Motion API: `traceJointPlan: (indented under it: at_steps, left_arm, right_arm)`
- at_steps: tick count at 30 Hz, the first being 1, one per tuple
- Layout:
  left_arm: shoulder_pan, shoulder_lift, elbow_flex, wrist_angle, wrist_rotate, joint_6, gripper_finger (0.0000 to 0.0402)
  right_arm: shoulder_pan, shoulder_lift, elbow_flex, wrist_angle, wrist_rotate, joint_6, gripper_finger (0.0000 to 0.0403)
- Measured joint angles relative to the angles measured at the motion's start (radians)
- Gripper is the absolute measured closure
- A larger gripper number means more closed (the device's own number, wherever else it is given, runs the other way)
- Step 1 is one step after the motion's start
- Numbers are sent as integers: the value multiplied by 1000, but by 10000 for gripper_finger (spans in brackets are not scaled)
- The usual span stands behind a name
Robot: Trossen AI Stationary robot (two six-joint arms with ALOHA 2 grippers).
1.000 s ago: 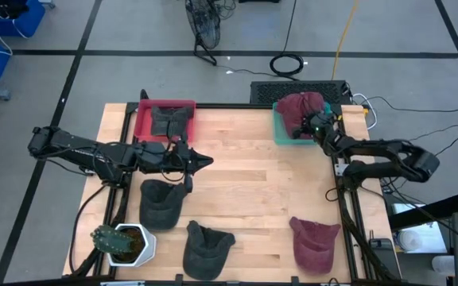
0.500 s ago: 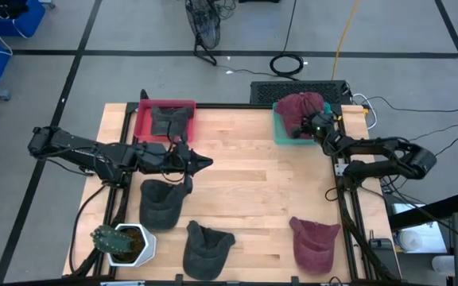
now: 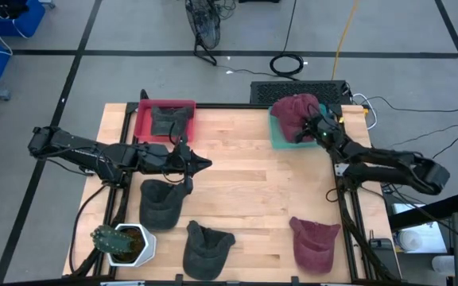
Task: Pick & Place hat
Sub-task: Adjust the green bin on the table
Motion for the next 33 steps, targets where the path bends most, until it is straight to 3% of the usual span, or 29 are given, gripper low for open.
traceJointPlan:
  at_steps: [6, 13, 16, 20, 27, 33]
  left_arm:
    - [0, 0, 0, -1, 0, -11, 376]
    - [0, 0, 0, -2, 0, -12, 376]
    - [0, 0, 0, -2, 0, -12, 376]
    - [0, 0, 0, 0, 0, -12, 376]
    - [0, 0, 0, 0, 0, -2, 376]
    - [0, 0, 0, 0, 0, 2, 376]
  right_arm:
    - [81, -160, 0, -72, 8, -17, 380]
    - [265, -266, 1, -184, -32, 36, 381]
    - [341, -257, 1, -226, -98, 134, 381]
    - [444, -207, 3, -327, -88, 251, 381]
    - [509, -85, -26, -410, 116, 391, 381]
    - [465, 12, -98, -249, 192, 418, 381]
